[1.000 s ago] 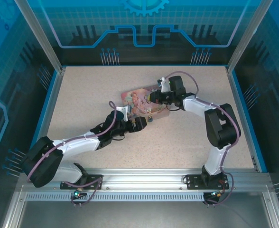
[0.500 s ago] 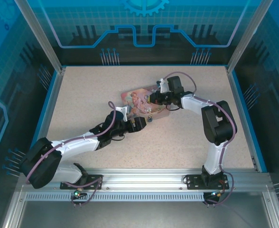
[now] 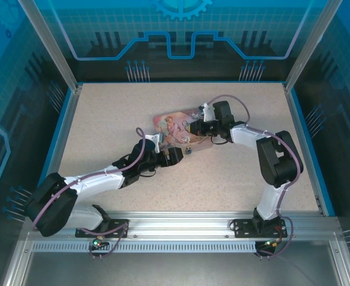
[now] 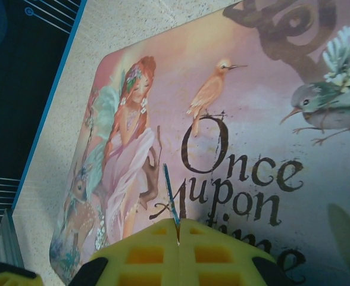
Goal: Unlock the padlock with the key
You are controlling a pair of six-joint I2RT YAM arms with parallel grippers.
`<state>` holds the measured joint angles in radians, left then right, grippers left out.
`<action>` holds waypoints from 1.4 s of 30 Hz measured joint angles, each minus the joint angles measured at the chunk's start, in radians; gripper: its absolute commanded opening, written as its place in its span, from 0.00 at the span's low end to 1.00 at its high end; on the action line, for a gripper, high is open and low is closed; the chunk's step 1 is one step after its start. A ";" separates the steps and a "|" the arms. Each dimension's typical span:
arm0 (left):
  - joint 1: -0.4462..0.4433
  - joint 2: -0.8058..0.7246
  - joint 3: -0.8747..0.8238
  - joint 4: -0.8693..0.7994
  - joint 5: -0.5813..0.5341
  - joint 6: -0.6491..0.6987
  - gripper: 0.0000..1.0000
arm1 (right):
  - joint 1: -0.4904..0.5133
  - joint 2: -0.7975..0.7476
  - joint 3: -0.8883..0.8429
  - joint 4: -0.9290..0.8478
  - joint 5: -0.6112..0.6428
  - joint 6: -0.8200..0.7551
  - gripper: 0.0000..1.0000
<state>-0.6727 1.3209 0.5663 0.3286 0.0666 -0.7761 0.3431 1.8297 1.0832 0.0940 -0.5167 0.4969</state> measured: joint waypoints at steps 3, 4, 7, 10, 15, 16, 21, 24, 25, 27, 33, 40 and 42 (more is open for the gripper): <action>0.000 0.000 0.000 -0.007 0.000 0.000 0.88 | 0.001 -0.029 -0.043 0.018 0.000 0.005 0.00; 0.000 0.000 0.000 -0.009 0.000 0.000 0.88 | 0.002 -0.035 -0.053 0.023 0.000 0.008 0.00; -0.001 0.000 0.000 -0.009 0.000 -0.001 0.88 | 0.005 -0.049 -0.077 0.041 0.000 0.016 0.00; -0.013 0.000 -0.001 -0.009 0.000 -0.001 0.88 | 0.010 -0.068 -0.102 0.053 0.001 0.022 0.00; -0.054 0.045 -0.002 0.045 0.000 -0.001 0.88 | 0.018 -0.083 -0.119 0.053 0.005 0.026 0.00; -0.062 0.065 -0.003 0.066 0.000 -0.001 0.88 | 0.018 -0.083 -0.119 0.053 0.005 0.026 0.00; -0.113 0.177 -0.037 0.205 -0.048 0.028 0.89 | 0.018 -0.082 -0.116 0.052 0.005 0.026 0.00; -0.138 0.242 -0.071 0.321 -0.092 0.050 0.88 | 0.018 -0.080 -0.111 0.046 0.004 0.026 0.00; -0.141 0.260 -0.080 0.354 -0.102 0.053 0.88 | 0.018 -0.079 -0.109 0.045 0.004 0.027 0.00; -0.142 0.306 -0.098 0.431 -0.124 0.059 0.89 | 0.018 -0.077 -0.103 0.037 0.003 0.027 0.00; -0.142 0.416 -0.104 0.594 -0.157 0.072 0.88 | 0.018 -0.070 -0.087 0.014 0.000 0.026 0.00; -0.142 0.472 -0.102 0.698 -0.181 0.082 0.88 | 0.019 -0.067 -0.080 0.004 0.000 0.026 0.00; -0.142 0.484 -0.097 0.710 -0.186 0.095 0.88 | 0.019 -0.066 -0.080 0.004 -0.001 0.026 0.00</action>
<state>-0.8146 1.8046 0.4690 1.0382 -0.1192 -0.6811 0.3622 1.7638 1.0035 0.0982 -0.5175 0.5232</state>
